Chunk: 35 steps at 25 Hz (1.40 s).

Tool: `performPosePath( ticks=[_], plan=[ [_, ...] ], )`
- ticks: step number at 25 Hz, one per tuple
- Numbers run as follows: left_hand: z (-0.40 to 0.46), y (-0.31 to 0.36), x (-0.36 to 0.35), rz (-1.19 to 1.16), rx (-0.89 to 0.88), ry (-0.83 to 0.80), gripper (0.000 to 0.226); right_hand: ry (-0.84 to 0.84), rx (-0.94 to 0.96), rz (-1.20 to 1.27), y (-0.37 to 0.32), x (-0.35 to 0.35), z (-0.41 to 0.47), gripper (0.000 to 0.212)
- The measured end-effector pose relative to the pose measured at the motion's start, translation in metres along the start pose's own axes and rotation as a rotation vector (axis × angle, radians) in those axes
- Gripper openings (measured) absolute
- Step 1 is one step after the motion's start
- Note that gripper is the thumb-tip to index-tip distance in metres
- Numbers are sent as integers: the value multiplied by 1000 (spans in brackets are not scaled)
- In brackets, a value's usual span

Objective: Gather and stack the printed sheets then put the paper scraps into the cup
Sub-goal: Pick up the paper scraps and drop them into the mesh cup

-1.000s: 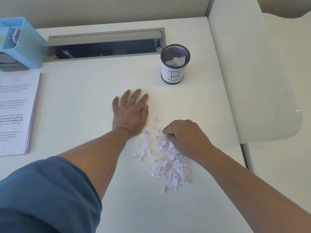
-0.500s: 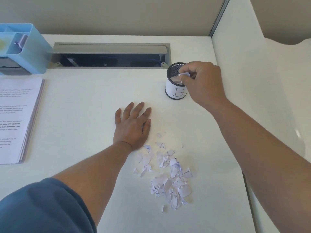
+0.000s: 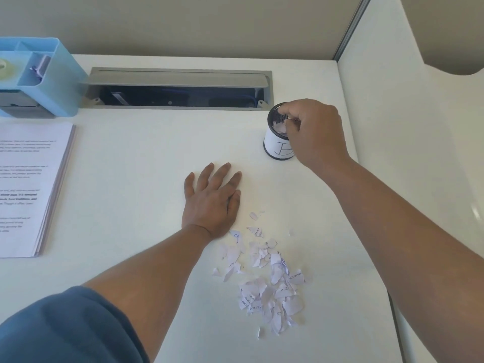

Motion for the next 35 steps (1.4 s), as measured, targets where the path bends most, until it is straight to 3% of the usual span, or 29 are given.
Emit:
performPosePath(
  ticks=[4, 9, 13, 17, 19, 22, 23, 29, 35],
  plan=[
    [0, 1, 0, 9, 2, 0, 50, -28, 60, 114, 1, -2, -47, 18],
    [0, 2, 0, 12, 7, 4, 49, -560, -103, -88, 35, -49, -118, 27],
    [-1, 2, 1, 8, 14, 7, 49, -738, -161, -254, 57, -55, -157, 23],
    [-1, 3, 3, 14, 14, 15, 49, -842, -227, -142, 50, -58, -184, 57],
    [-1, 3, 3, 14, 15, 13, 49, -839, -168, -172, 40, -65, -196, 54],
    [-1, 2, 2, 9, 17, 12, 49, -740, -95, -121, 32, -73, -197, 17],
    [-1, 2, 2, 7, 18, 14, 49, -722, -94, -97, 32, -74, -195, 15],
    [-1, 1, 1, 8, 22, 4, 49, -632, -167, 33, 42, -62, -175, 22],
    [0, 2, 1, 7, 22, 1, 49, -410, -222, 228, 35, -7, -112, 17]
  ],
)
Point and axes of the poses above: each hand's wrist, its own z-axis towards the middle knuckle, its own x-axis out of the back of the hand, y = z × x, the point moved 7 cm from there along z, towards the middle knuckle, and after that the axes turned 5 degrees about -x, right-handed, at the moved point
